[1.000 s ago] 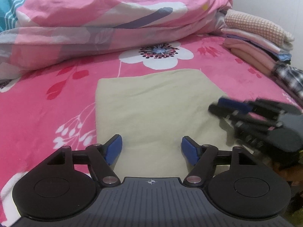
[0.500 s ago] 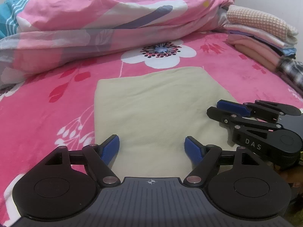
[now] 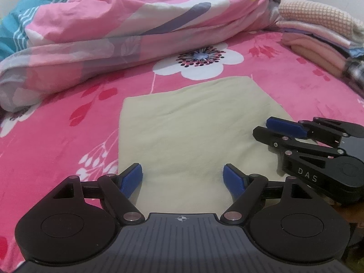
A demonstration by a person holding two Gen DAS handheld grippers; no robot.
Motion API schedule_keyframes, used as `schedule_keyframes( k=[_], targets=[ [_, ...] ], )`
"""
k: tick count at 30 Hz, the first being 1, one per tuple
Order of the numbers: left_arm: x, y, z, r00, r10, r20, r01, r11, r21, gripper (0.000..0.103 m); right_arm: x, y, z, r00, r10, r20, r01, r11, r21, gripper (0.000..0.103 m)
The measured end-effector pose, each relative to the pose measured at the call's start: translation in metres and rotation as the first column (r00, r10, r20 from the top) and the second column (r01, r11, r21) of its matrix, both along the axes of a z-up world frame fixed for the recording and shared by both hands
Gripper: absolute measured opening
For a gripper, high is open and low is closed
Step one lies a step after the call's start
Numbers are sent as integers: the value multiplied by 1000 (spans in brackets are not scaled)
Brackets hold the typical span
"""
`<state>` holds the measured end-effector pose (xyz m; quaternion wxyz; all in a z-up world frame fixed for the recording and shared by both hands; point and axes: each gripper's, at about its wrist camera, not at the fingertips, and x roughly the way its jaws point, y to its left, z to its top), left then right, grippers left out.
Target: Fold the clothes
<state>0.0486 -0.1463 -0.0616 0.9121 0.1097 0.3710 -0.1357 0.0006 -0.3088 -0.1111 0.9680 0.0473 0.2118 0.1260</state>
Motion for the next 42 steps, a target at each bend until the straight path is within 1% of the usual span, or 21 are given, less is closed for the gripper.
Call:
schedule_keyframes(
  k=[3,6,9,10,11,14,16,17,20,21,24,26,30,31,33,35,38,39,40,41,42],
  targets=[
    [-1,10,10,1000,3,14,-3,998,-58,79,-1,-2,0,1000,11,-1,-11,1000,19,29],
    [-2,27,23,999,11,50,-4,992,-125,83,-4,-12,6,999,32,-5,-31,995,96,39],
    [7,51,28,999,40,33,-33,983,-183,90,-11,-33,13,998,53,16,-55,977,205,62],
    [12,59,27,999,46,6,-44,978,-205,90,-12,-42,16,999,46,16,-48,970,238,74],
    [17,67,24,999,42,-32,-49,971,-233,91,-13,-51,18,999,40,10,-41,960,276,77],
    [27,86,15,990,-6,-138,-39,946,-322,91,-10,-82,20,998,31,-53,-7,918,395,82],
    [30,97,7,980,-50,-194,-28,924,-381,92,-5,-97,19,990,50,-134,15,896,444,88],
    [31,101,2,973,-75,-218,-21,913,-408,93,-2,-103,18,982,64,-178,26,886,463,93],
    [33,107,-15,944,-157,-291,-3,876,-482,93,9,-107,14,939,160,-305,11,871,491,95],
    [34,107,-20,934,-179,-308,0,866,-501,93,13,-104,12,923,195,-333,-7,870,492,96],
    [45,104,-28,926,-216,-311,12,837,-547,95,30,-94,8,891,251,-378,-44,877,479,101],
    [55,102,-32,916,-248,-316,13,804,-594,97,48,-91,5,880,288,-378,-57,853,519,103],
    [78,92,-39,897,-275,-345,-18,759,-650,98,91,-83,-5,860,356,-366,-71,793,605,103],
    [82,91,-40,894,-272,-356,-34,752,-659,98,100,-79,-5,858,361,-366,-73,791,608,102],
    [84,89,-38,893,-267,-363,-47,746,-664,98,105,-70,-2,856,354,-376,-80,810,581,98],
    [78,90,-33,900,-274,-339,-23,747,-664,98,102,-65,2,855,342,-390,-79,829,553,79],
    [72,87,-33,909,-265,-320,-7,760,-650,98,96,-71,0,855,339,-393,-66,822,565,63],
    [72,85,-34,911,-258,-322,-9,767,-641,98,96,-72,-3,856,329,-398,-54,823,566,61],
    [71,83,-34,914,-249,-321,-14,771,-637,98,97,-73,-7,857,321,-403,-45,826,562,53],
    [70,84,-31,916,-247,-317,-16,765,-644,98,97,-74,-10,860,310,-406,-33,827,561,45],
    [68,86,-26,917,-253,-309,-15,753,-658,98,96,-76,-10,863,301,-405,-19,821,571,41]
  ],
)
